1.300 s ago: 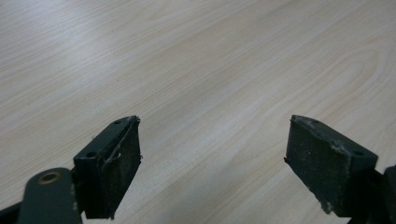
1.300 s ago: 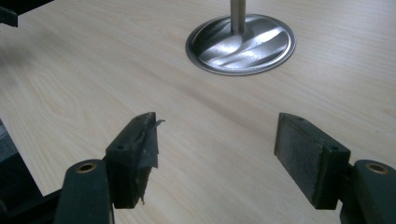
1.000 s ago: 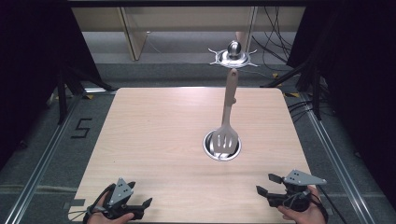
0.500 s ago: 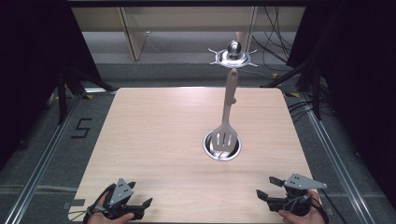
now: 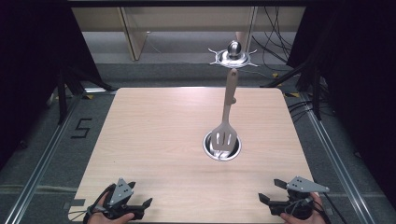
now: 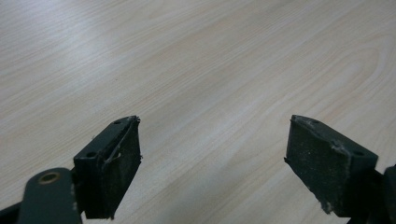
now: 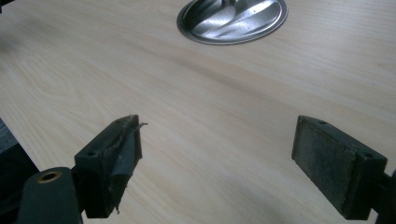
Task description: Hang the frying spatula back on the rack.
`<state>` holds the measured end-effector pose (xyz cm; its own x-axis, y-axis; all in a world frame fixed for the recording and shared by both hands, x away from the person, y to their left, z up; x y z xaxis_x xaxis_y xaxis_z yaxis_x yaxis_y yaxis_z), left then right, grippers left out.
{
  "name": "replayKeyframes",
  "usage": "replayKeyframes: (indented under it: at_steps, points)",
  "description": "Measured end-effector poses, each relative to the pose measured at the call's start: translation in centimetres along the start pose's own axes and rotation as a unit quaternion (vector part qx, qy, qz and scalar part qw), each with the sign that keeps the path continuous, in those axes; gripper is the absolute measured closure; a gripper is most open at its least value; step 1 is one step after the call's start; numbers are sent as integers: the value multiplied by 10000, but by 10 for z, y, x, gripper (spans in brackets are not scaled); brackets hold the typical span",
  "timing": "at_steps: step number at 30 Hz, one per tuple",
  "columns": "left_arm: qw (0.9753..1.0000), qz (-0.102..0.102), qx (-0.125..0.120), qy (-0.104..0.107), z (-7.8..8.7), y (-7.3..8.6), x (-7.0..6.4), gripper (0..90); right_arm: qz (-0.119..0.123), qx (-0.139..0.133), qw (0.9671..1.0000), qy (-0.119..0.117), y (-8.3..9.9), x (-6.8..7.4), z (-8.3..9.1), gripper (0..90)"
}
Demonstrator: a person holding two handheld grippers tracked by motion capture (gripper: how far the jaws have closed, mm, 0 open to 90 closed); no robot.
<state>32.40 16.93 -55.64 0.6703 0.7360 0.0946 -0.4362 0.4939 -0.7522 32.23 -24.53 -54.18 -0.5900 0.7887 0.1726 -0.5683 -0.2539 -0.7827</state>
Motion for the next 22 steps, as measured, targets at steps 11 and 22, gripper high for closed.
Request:
replayKeyframes:
  at_steps: [11,22]
  points:
    - [9999,156,1,6,0,1,-2,172,91,90,9999,63,7,0,3,166]
    - [9999,130,0,29,0,0,-3,172,191,30,9997,125,7,-8,2,167]
Point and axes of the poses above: each handheld gripper's, and its own axes: z roughly backward along the jaws, y roughly out of its underside, x roughly to its left, the point moved 10 cm from there along -z, roughly forward along the jaws, and after that the axes turned 2 degrees about x, right-handed, at the moved point
